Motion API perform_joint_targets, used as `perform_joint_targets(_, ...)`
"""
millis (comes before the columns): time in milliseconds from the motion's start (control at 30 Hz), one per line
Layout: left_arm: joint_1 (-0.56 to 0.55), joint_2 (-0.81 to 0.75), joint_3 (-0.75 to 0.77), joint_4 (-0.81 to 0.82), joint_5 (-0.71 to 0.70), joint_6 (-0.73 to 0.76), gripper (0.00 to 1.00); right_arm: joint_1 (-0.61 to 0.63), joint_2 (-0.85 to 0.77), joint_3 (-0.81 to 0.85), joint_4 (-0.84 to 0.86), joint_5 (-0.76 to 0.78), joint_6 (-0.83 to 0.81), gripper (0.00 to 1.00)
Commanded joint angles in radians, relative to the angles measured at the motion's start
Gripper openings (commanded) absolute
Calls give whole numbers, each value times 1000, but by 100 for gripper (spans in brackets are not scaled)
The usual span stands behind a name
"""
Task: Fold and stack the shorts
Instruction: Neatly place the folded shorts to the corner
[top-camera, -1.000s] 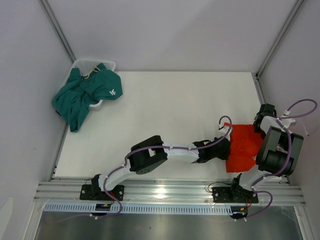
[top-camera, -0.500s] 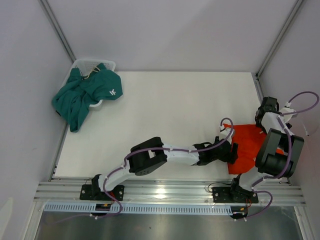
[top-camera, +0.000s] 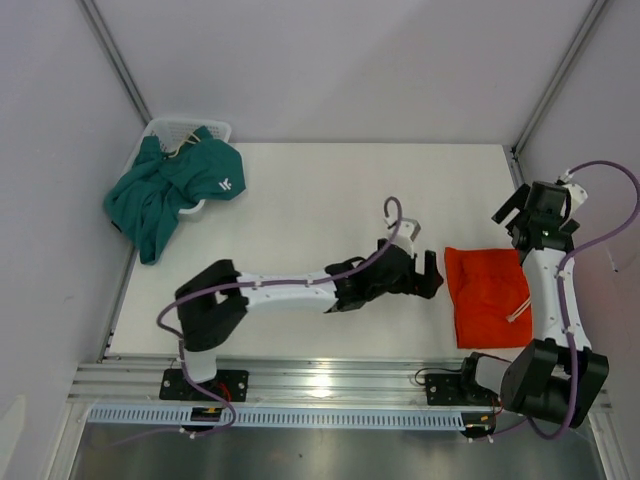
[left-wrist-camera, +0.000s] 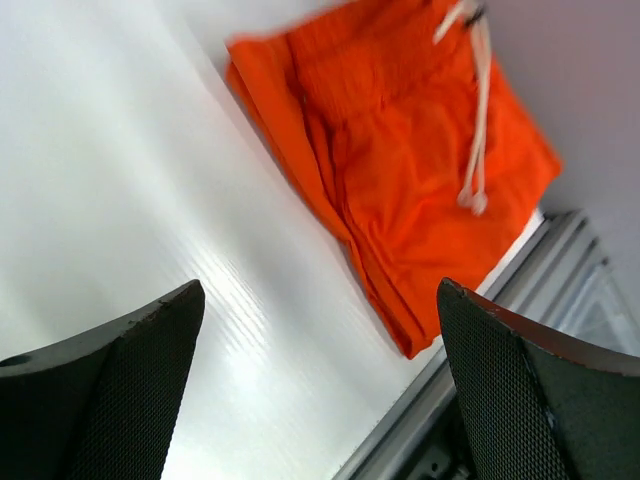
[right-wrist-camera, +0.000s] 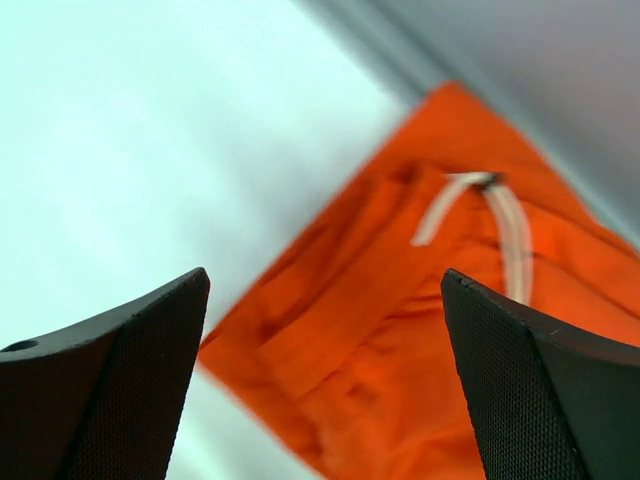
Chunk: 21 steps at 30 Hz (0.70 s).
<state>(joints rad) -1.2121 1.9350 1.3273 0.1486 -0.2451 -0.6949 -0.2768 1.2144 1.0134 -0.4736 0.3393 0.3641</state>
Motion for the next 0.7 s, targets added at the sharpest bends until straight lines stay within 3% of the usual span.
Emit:
perform_joint_targets(0, 54, -181, -77, 2, -30, 38, 99, 65, -90, 51, 33, -201, -22, 99)
perform_joint_targets(167, 149, -444, -286, -30, -104, 83, 99, 220, -196, 10, 93, -281, -10, 99)
perform_joint_targets(333, 327, -657, -422, -115, -120, 100, 99, 336, -256, -56, 182, -379, 1, 99)
perform_joint_targets(500, 587, -826, -442, -245, -109, 118, 99, 491, -234, -140, 280, -342, 1, 99)
perform_joint_targets(667, 802, -858, -407, -299, -45, 104, 99, 606, -147, -213, 381, -339, 1, 99)
